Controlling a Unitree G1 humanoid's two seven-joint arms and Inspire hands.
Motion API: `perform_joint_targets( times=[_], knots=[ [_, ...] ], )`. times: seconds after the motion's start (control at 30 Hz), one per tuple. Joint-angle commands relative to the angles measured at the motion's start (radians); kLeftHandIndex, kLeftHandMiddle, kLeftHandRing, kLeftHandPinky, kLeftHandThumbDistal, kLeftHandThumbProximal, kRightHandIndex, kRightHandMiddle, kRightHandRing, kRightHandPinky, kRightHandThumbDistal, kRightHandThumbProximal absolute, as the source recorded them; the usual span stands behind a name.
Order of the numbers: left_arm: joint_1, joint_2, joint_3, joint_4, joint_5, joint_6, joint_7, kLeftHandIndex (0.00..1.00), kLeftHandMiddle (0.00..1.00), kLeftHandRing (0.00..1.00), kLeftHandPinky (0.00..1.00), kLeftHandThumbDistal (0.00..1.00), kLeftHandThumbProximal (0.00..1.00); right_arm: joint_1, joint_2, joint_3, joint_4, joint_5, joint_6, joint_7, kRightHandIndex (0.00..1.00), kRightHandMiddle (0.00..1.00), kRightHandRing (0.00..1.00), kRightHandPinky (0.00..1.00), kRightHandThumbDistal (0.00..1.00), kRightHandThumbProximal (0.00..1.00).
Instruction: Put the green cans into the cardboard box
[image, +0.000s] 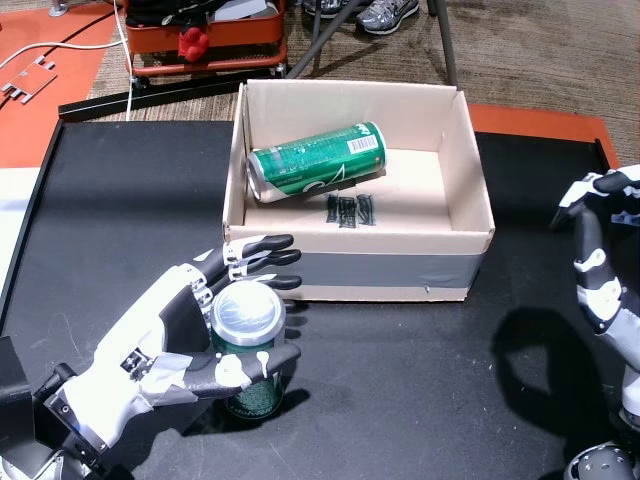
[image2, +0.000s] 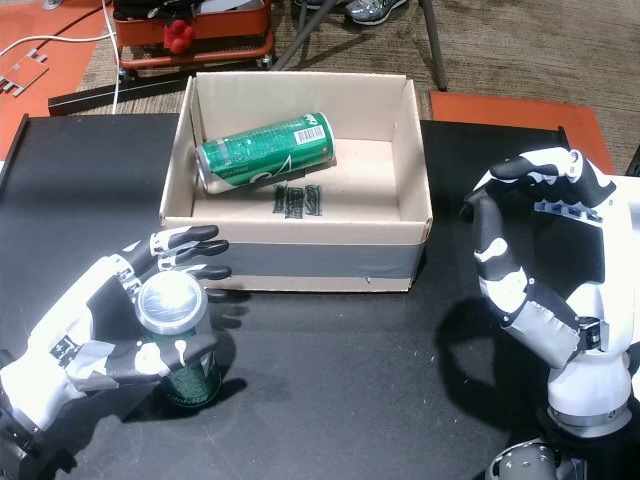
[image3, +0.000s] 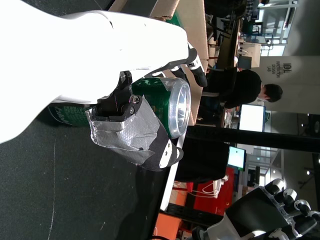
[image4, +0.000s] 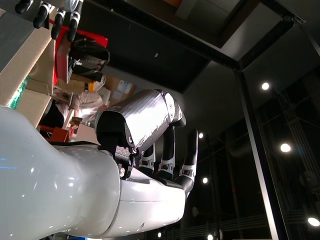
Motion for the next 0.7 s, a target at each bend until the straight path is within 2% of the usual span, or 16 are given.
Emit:
perform_joint_targets(
  times=[0.0, 0.1, 0.27, 0.5, 0.67],
  knots=[
    [-0.005, 0.011, -0.002, 0.010, 0.024, 0.012, 0.002, 0.75, 0.81, 0.85, 0.84, 0.78, 0.00, 0.003, 0.005, -0.003, -0.007, 0.002, 0.000, 0.002, 0.28, 0.33, 0.42, 0.54, 0.61, 0.00],
    [-0.006, 0.009, -0.003, 0.013, 0.026, 0.017, 0.008, 0.75, 0.80, 0.85, 0.83, 0.77, 0.00, 0.004, 0.006, -0.001, -0.008, -0.002, 0.003, -0.005, 0.28, 0.33, 0.42, 0.53, 0.63, 0.00],
    [-0.010, 0.012, -0.011, 0.021, 0.039, 0.033, 0.018, 0.75, 0.81, 0.85, 0.83, 0.73, 0.00, 0.006, 0.005, 0.004, -0.012, -0.008, -0.003, -0.008, 0.28, 0.34, 0.43, 0.54, 0.59, 0.00],
    [-0.017, 0.016, -0.030, 0.034, 0.071, 0.035, 0.065, 0.74, 0.79, 0.83, 0.82, 0.78, 0.04, 0.010, 0.008, 0.009, -0.022, -0.016, -0.012, -0.024, 0.28, 0.33, 0.42, 0.53, 0.61, 0.01],
    [-0.021, 0.014, -0.027, 0.039, 0.093, 0.051, 0.087, 0.73, 0.79, 0.83, 0.82, 0.78, 0.02, 0.012, 0.008, 0.010, -0.026, -0.013, -0.007, -0.022, 0.28, 0.33, 0.42, 0.53, 0.61, 0.00]
  ],
)
